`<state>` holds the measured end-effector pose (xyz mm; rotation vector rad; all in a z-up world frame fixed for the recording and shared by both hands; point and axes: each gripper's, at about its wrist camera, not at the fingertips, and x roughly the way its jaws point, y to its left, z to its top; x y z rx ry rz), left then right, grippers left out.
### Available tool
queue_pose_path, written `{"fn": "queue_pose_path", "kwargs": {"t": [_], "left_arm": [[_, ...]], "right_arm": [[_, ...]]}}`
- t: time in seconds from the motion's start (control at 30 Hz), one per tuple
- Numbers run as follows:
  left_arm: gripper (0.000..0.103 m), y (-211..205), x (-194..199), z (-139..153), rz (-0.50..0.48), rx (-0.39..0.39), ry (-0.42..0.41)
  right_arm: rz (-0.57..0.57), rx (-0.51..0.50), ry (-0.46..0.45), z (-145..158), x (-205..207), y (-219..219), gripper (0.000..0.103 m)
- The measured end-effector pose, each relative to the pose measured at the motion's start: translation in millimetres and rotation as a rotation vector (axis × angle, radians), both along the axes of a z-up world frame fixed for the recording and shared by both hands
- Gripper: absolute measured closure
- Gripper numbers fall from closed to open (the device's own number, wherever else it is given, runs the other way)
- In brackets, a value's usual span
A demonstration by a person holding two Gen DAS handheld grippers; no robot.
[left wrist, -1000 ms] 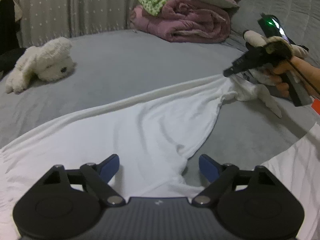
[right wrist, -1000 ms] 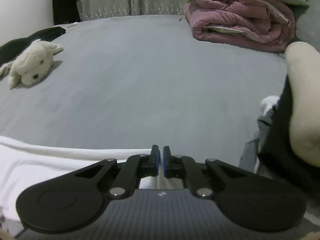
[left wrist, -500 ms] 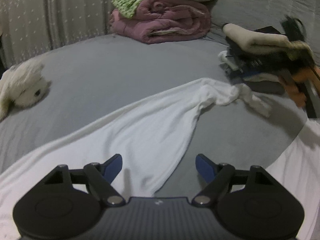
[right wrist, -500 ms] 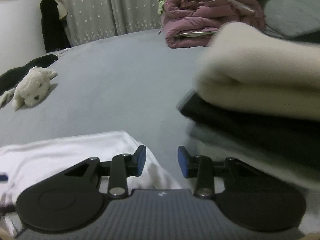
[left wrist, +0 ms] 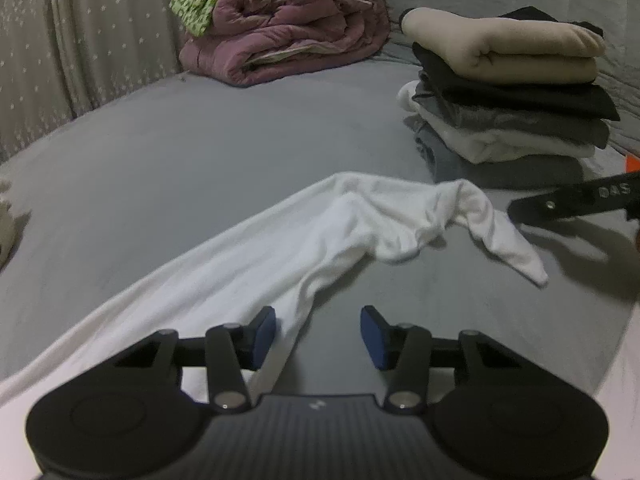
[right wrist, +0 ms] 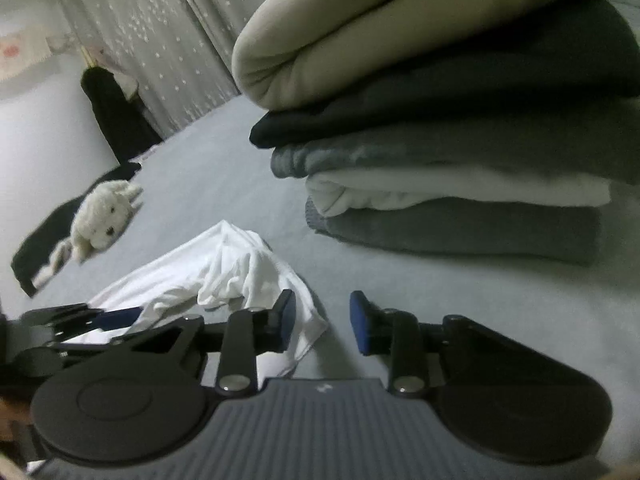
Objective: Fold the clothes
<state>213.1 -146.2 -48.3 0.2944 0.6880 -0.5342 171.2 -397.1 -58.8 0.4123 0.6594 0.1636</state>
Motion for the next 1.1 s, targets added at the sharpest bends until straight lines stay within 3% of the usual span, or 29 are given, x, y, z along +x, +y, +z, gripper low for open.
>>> {"fn": "queue_pose_path", "kwargs": {"t": [0.1,0.13,0.17,0.2,0.23,0.27,0.43,0.67,0.83,1.1], "left_arm": [[0.062,-5,7,-4,0.01,-0.023,-0.006],[0.065,-6,9,-4,0.011,-0.036,-0.003],[0.075,-6,10,-4,0.012,-0.05,0.001],[0.091,-6,11,-3,0.01,-0.06,0.005],[0.099,-7,12,-3,0.008,-0.069,0.01],[0.101,-6,11,-1,0.004,-0.079,0.007],[0.101,1,4,13,-0.023,-0.129,-0.024],[0.101,14,-10,32,-0.091,-0.141,-0.031],[0.101,29,-21,34,-0.123,-0.131,0.008],[0.101,43,-29,29,-0.212,-0.058,0.087]], "right_arm": [[0.036,-0.021,-0.009,-1,1,8,0.071],[0.058,-0.039,-0.012,0,2,14,0.076],[0.078,-0.058,-0.016,0,3,19,0.083],[0.09,-0.081,-0.023,0,2,23,0.1],[0.098,-0.101,-0.03,0,1,26,0.1],[0.086,-0.115,-0.037,0,1,26,0.1],[0.023,-0.124,-0.125,12,-12,5,0.1],[0.021,-0.127,-0.235,27,-26,-11,0.1],[0.024,-0.116,-0.281,35,-34,-23,0.1],[0.205,-0.205,-0.258,38,-50,-28,0.1]]}}
